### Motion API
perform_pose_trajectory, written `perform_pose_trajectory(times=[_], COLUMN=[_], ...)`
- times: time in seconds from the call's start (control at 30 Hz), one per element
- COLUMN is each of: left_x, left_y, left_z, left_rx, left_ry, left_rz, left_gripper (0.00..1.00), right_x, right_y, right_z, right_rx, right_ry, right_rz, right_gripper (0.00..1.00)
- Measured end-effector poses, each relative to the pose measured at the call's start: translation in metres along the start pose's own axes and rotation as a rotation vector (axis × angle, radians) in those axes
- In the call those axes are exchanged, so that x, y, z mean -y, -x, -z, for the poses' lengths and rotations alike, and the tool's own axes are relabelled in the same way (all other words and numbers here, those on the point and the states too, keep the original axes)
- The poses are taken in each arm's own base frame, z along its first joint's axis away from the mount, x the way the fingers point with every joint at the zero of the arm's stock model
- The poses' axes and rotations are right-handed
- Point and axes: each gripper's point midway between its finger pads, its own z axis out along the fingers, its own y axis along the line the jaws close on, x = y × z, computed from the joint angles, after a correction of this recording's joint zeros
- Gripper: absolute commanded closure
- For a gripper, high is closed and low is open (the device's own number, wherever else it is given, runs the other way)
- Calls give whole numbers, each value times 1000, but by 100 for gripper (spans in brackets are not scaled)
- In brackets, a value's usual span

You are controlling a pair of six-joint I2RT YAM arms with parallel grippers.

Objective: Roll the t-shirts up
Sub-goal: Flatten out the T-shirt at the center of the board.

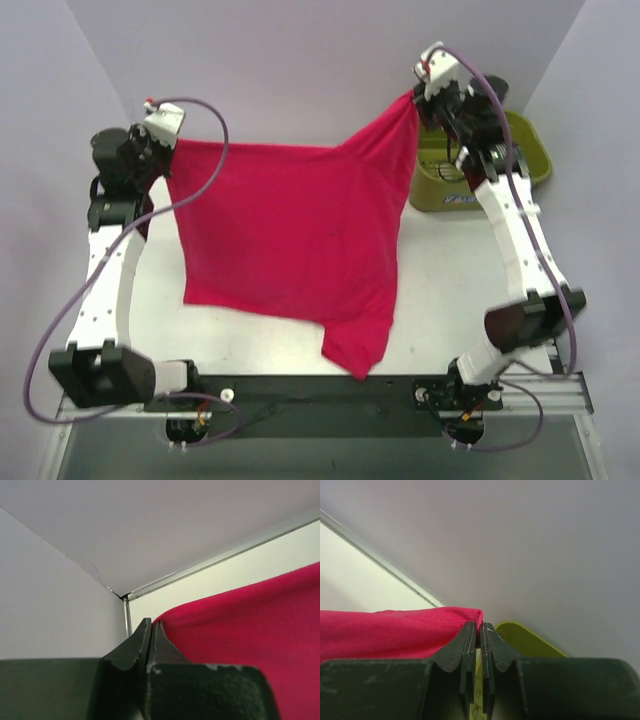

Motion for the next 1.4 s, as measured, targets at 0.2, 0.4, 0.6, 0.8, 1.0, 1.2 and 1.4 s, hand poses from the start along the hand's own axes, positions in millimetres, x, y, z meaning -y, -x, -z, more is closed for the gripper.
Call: perform_pose_trajectory(times=[0.2,0.4,0.6,0.8,1.0,1.2,1.4], left_x=[-9,-45,-72,-46,24,100,136], left_y=[-13,47,102,79,-30,-146,-177], left_z=[-62,-71,-40,2,27,85,158], left_rx=[-25,119,257,235,27,-233,-293], left_ry=[3,91,178,124,-70,-311,-457], left_rz=[-12,-65,-95,-127,-160,-175,-267], left_gripper=[100,100,100,100,100,100,100], right_x=[22,50,56,-4,-107,-203,-247], right_y=[-31,10,66,47,-63,-181,-190], right_z=[-90,-103,-68,-15,18,92,155], right_rx=[-20,97,226,200,-3,-284,-328], right_ry=[-40,-118,-159,-48,195,458,607], right_rz=[16,69,123,180,157,102,87], right_gripper=[100,100,100,100,100,100,100])
